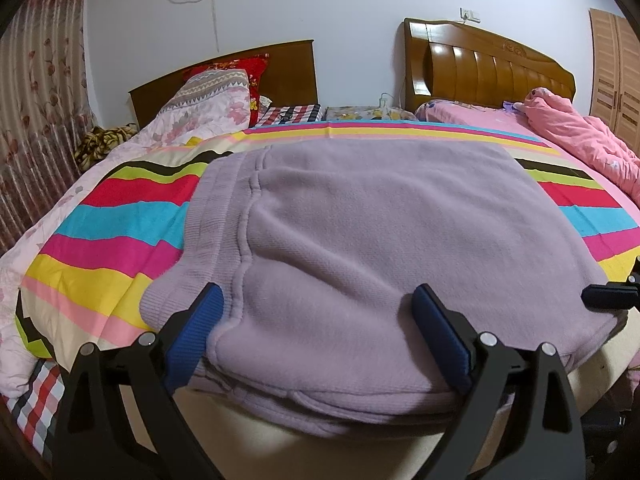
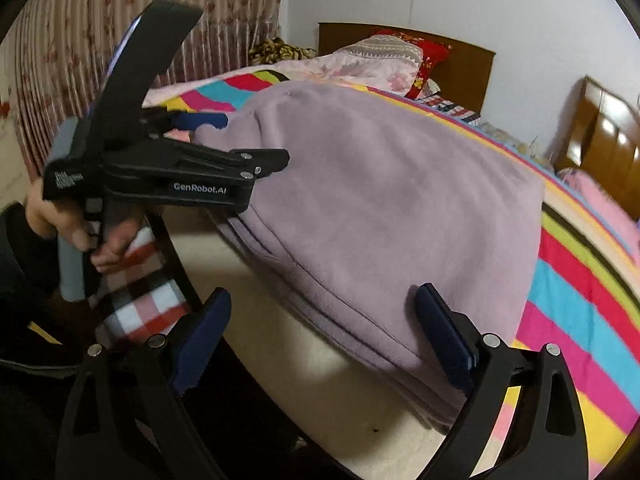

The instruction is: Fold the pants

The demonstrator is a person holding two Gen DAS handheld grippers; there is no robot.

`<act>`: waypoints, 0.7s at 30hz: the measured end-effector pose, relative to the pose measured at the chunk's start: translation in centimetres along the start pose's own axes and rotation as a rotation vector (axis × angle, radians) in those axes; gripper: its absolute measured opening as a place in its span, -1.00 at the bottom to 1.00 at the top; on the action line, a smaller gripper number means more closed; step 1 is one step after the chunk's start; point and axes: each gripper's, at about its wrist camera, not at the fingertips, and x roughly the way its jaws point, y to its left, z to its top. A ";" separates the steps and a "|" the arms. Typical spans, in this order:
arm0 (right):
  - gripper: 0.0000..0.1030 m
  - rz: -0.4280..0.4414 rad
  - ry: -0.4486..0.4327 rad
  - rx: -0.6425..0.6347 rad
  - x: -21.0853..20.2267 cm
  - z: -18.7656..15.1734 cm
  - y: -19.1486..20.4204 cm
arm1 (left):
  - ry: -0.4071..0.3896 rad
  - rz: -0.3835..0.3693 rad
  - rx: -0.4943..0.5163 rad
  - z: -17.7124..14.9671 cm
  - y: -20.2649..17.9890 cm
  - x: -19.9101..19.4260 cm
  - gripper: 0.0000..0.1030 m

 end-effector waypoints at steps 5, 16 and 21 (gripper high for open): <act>0.79 0.029 -0.007 0.012 -0.7 -0.5 -0.3 | 0.006 0.000 0.002 0.0 0.0 -0.1 0.85; 0.76 0.019 -0.148 0.277 -4.4 3.1 -9.5 | 0.008 -0.077 -0.110 5.2 1.1 -1.6 0.96; 0.76 0.187 -0.091 0.409 0.8 6.4 -16.0 | 0.096 -0.042 -0.100 5.8 1.0 1.6 0.96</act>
